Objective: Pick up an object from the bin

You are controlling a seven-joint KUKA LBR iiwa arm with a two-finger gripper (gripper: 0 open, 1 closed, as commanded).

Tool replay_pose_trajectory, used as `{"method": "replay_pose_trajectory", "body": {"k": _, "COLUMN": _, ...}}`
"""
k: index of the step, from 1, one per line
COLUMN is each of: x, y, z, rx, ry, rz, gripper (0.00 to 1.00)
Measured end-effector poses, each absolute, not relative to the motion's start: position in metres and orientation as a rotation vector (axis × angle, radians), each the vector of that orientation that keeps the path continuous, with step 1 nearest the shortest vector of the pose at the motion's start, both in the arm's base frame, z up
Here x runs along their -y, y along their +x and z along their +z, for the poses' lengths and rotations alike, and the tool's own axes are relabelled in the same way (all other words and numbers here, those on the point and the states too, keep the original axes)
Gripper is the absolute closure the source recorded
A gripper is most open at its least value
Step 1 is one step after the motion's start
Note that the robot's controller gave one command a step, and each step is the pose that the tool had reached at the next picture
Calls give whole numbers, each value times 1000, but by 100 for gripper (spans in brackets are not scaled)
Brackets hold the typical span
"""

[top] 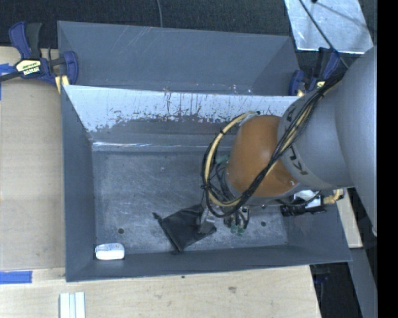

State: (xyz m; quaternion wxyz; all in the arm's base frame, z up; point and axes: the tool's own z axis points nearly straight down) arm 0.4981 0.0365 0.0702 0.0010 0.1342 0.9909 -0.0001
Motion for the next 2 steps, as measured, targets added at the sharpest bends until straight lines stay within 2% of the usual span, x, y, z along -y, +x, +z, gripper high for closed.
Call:
{"method": "replay_pose_trajectory", "body": {"k": 1, "x": -26, "y": 525, "z": 167, "rx": -3106, "ry": 383, "rz": 2, "gripper": 100}}
{"method": "replay_pose_trajectory", "body": {"k": 2, "x": -24, "y": 542, "z": 225, "rx": -3105, "ry": 397, "rz": 2, "gripper": 100}}
